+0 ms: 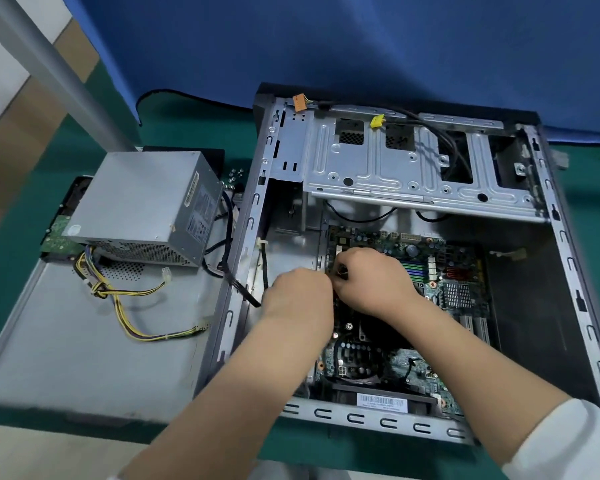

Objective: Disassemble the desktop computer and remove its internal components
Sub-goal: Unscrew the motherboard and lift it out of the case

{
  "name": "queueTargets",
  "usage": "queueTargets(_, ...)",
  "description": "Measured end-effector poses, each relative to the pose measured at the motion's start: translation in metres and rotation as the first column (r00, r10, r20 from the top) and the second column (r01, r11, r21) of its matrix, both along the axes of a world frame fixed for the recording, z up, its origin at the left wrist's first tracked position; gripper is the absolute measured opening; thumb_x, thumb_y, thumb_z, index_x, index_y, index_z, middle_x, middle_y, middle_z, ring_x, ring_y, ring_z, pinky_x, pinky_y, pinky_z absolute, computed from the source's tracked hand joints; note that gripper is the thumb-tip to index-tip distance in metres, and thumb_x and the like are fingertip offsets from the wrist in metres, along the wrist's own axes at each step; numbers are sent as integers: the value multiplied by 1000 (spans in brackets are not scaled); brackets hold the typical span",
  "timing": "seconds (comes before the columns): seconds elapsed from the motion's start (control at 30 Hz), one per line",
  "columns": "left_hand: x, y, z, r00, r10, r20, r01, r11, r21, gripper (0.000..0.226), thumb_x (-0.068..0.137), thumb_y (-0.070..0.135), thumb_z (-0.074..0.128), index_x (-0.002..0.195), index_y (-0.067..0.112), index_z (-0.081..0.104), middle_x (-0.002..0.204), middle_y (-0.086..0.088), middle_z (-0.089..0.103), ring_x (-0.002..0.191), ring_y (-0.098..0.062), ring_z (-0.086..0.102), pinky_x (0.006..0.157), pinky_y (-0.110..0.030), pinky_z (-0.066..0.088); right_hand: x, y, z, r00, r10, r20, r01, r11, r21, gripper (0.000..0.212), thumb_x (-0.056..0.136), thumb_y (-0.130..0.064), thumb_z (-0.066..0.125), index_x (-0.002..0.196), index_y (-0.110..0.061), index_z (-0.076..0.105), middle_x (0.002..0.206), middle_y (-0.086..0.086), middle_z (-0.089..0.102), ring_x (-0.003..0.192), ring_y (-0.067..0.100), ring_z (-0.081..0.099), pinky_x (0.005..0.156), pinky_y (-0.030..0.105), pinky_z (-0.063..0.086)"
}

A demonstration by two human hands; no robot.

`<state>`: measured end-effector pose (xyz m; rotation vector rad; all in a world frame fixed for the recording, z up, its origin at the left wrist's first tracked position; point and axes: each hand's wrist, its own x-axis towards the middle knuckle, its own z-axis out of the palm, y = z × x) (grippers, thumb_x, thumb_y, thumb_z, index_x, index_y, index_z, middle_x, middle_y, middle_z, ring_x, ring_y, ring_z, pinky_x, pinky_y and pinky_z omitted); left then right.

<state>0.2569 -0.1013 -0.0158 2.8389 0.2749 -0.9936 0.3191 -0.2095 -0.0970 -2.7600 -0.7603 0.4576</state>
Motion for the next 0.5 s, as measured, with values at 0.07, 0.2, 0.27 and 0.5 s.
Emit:
queueTargets(0.07,12,2,-16,983,107,-151,-119,990,-74,30,89,-2,45,117,2,54,121,-14,55,112,-29,55,85,-32,47,0,0,-2,1000,-9,-5,9,1000,1,26,86,-44,54,92,-20,65,95,3,65,98,23,55,62,30,36)
queueTargets(0.2,20,12,-52,798,458,-392,-582,756,-300,31,99,8,39,125,-2,53,111,-21,61,99,-35,61,89,-36,49,3,2,-3,998,-58,-17,58,998,-24,26,83,-49,56,87,-26,67,82,-1,63,90,23,59,58,28,34)
queueTargets(0.27,20,14,-60,645,618,-450,-763,554,-333,30,100,12,41,123,1,57,89,-17,56,71,-30,52,69,-34,46,3,4,-2,995,-90,-44,89,995,-39,25,81,-52,58,84,-28,67,75,-5,58,83,22,60,56,27,33)
queueTargets(0.5,22,16,-74,479,764,-433,-867,333,-370,25,92,21,62,78,1,57,58,-12,55,37,-16,39,48,-21,39,4,5,-2,994,-98,-55,94,993,-75,24,84,-50,56,86,-29,66,74,-6,56,73,21,53,53,26,31)
